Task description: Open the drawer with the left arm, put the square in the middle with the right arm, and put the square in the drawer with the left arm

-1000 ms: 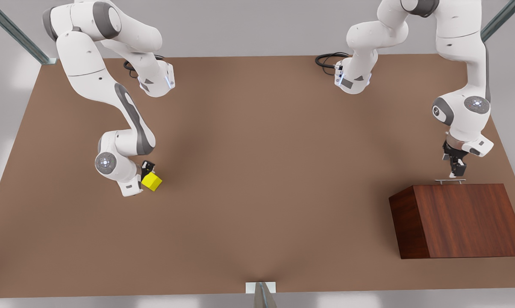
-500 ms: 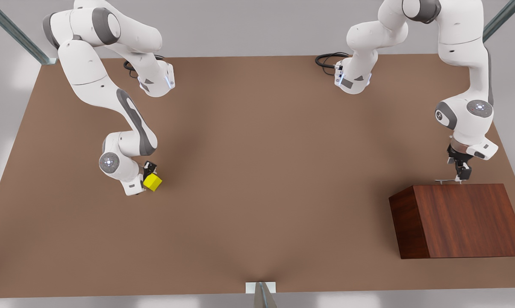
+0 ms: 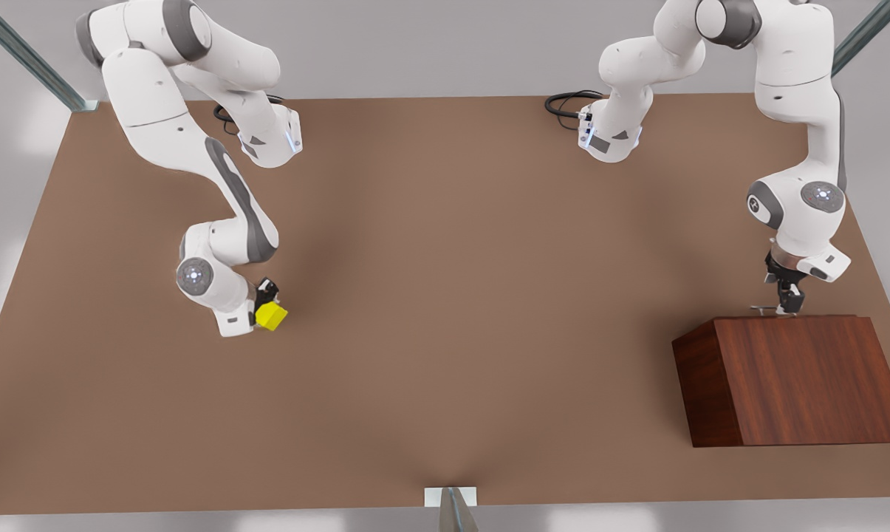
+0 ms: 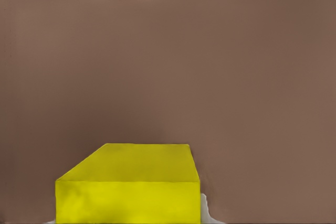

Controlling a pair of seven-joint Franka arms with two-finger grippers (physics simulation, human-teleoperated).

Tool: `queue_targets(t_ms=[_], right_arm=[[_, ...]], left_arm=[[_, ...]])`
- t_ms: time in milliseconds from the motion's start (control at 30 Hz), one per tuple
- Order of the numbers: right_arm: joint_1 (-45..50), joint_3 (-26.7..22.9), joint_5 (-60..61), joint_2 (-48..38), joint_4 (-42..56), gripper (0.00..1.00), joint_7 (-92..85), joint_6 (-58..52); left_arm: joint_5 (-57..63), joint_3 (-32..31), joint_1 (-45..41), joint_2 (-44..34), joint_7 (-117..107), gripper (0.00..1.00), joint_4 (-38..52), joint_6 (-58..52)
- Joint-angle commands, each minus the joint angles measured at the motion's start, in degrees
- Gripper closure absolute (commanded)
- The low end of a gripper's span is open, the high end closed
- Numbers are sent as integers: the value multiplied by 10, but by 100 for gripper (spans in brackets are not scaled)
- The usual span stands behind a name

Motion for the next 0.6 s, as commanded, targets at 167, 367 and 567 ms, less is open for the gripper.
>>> queue_targets(t_ms=[167,367,567], right_arm=[[217,7,31,76,162,42,294,0],[410,-78,77,243,408,42,376,-8],[501,-84,70,380,595,42,422,0]], left_arm=[[-1,-1,-1,-13,-1,0,-4,-23],[-1,-1,-1,-36,-1,0,-18,-52],[-1,-2,-2,-51,0,0,-26,-84]])
